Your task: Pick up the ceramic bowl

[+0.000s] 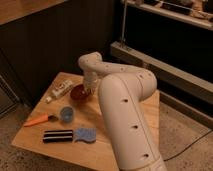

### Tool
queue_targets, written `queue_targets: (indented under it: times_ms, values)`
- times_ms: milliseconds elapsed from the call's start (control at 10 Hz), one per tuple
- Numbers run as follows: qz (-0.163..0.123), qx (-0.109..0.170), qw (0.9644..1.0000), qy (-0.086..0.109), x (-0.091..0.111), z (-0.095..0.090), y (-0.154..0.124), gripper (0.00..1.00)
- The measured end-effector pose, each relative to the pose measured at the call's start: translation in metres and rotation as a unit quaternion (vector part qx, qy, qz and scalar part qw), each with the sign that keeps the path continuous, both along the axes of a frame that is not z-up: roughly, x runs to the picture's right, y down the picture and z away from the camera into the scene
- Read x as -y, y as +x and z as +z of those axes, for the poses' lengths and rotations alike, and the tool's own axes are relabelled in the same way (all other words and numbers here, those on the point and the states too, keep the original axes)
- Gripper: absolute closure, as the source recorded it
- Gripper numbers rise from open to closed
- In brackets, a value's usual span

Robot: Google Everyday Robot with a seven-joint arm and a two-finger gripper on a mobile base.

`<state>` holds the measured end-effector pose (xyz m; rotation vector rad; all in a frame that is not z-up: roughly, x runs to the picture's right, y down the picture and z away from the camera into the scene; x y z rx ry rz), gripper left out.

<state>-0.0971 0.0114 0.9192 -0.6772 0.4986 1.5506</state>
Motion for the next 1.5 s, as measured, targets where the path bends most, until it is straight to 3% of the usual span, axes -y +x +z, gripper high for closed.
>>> queue_targets:
  times_ms: [500,800,1100,1500]
  values:
    - [0.014,0.021,0.9993,0.026,0.030,-0.043,0.015,1.00]
    - [-0.005,0.024,0.9987,0.045,0.038,-0.062,0.023,1.00]
    - [-0.028,0.022,0.9978,0.056,0.041,-0.072,0.019,1.00]
    - [-0.031,0.016,0.9975,0.061,0.043,-0.077,0.017,1.00]
